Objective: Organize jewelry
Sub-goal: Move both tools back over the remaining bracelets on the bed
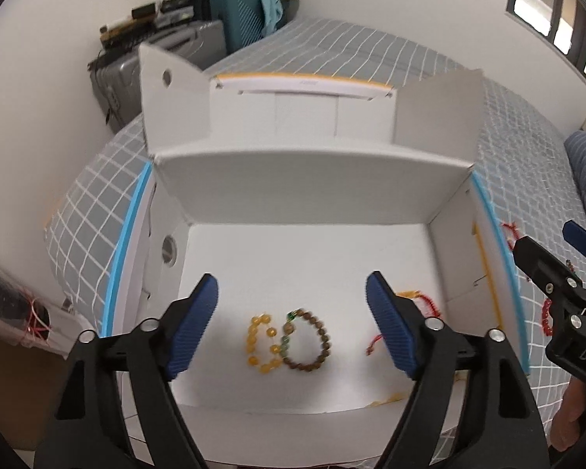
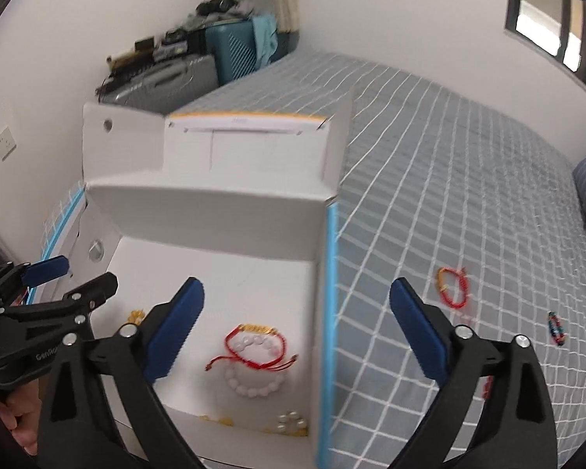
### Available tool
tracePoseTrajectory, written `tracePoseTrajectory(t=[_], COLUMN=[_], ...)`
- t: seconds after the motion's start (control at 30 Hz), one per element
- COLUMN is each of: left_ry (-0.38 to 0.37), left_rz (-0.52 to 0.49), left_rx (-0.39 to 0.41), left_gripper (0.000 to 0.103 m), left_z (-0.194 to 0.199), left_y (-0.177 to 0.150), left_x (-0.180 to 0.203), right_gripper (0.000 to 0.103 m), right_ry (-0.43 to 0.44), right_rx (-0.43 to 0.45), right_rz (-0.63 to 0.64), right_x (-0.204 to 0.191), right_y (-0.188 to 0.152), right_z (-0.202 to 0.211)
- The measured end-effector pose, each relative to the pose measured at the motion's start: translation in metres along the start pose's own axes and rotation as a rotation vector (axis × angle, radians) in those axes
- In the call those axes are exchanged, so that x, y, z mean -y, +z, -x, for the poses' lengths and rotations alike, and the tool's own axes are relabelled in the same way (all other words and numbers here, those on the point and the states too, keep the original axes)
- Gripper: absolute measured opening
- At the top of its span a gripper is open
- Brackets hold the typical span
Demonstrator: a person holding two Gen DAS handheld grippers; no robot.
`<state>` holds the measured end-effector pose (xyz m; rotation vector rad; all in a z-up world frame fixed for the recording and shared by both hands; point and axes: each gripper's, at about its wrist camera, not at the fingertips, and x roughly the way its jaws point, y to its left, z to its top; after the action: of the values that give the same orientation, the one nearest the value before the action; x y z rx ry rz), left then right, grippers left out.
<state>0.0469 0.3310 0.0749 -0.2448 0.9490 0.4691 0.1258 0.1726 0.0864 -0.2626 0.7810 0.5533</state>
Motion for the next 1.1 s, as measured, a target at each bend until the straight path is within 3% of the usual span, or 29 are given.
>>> tracePoseTrajectory(t=[0.43,0.83,1.1], left_ry=[-0.064,-0.197,-0.268], left_rz=[-0.068,-0.167,-0.246], left_rx=[0.089,0.148,0.119], left_gripper=[0.095,0.097,0.097], left_z=[0.009,-0.001,-0.023], left_y=[0.016,0.023,0.019], left_x=[0.068,0.191,0.276], right_gripper=[0.095,0.095,0.095], right_ry=[-0.076,-0.200,-0.265], right_rx=[0.022,0.024,-0.005], right_rz=[-0.094,-0.220,-0.312], right_x=[0.071,0.172,0.232], right_y=[-0.012,-0.044,-0.078], right_z=[0.020,0.041,0.044])
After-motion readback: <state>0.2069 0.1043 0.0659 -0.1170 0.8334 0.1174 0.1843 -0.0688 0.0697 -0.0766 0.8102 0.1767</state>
